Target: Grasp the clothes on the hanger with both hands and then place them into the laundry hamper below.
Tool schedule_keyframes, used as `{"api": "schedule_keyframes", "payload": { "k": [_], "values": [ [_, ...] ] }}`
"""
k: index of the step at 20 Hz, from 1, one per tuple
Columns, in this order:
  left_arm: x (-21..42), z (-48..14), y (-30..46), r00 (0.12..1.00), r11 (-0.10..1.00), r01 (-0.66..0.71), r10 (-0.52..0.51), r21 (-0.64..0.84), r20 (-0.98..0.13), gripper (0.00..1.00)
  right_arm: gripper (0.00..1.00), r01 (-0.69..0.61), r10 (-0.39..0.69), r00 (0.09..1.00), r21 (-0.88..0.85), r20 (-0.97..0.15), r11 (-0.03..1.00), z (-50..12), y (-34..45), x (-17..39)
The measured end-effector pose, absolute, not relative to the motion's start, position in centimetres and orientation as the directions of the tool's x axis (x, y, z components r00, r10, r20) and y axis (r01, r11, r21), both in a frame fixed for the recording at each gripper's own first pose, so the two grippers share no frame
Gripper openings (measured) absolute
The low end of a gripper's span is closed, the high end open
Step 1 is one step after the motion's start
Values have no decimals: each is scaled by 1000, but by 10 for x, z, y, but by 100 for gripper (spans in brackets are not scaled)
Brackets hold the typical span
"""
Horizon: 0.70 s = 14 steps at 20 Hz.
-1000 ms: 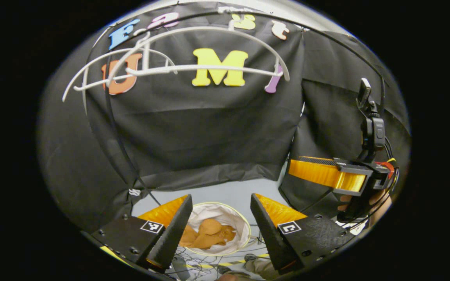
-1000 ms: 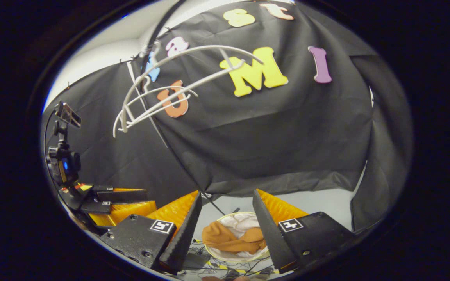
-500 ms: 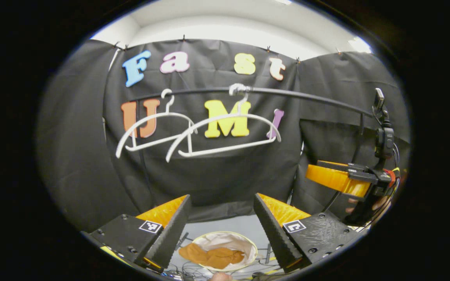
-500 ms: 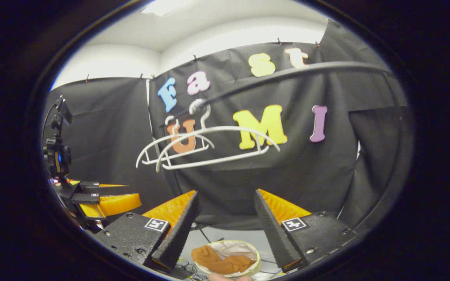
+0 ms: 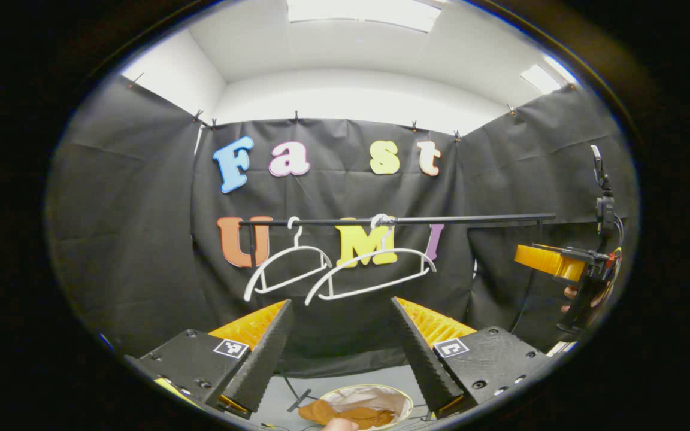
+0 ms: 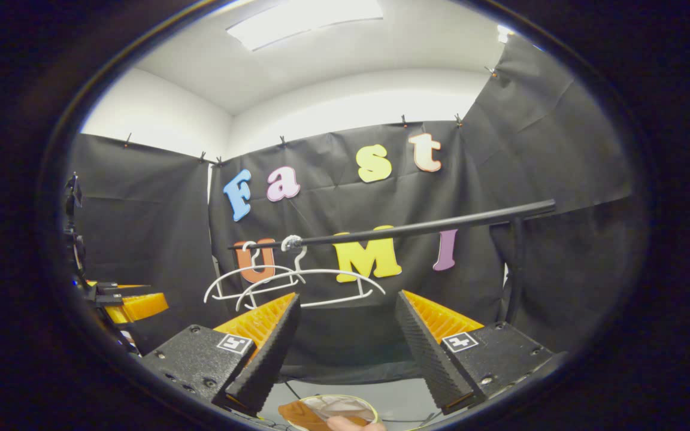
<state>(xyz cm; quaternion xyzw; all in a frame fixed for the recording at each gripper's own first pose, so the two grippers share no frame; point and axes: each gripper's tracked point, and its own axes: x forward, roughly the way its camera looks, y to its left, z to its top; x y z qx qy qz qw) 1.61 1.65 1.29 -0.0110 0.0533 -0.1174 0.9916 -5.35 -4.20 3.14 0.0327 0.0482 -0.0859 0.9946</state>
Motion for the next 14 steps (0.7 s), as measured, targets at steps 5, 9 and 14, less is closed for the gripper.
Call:
{"api": "schedule_keyframes", "payload": {
  "k": [5,9,14],
  "values": [
    [-29,38,31,988,988,151,-151,-18,-12,100,99,131,-129,990,21,-47,991,59,-59,-99],
    [-69,47,31,997,998,64,-64,0,32,100,100,103,-103,995,19,-7,994,83,-82,-143],
    [-125,52,18,996,1000,18,-18,-5,82,100,98,47,-46,996,-11,73,999,106,-93,-190]
  ]
}}
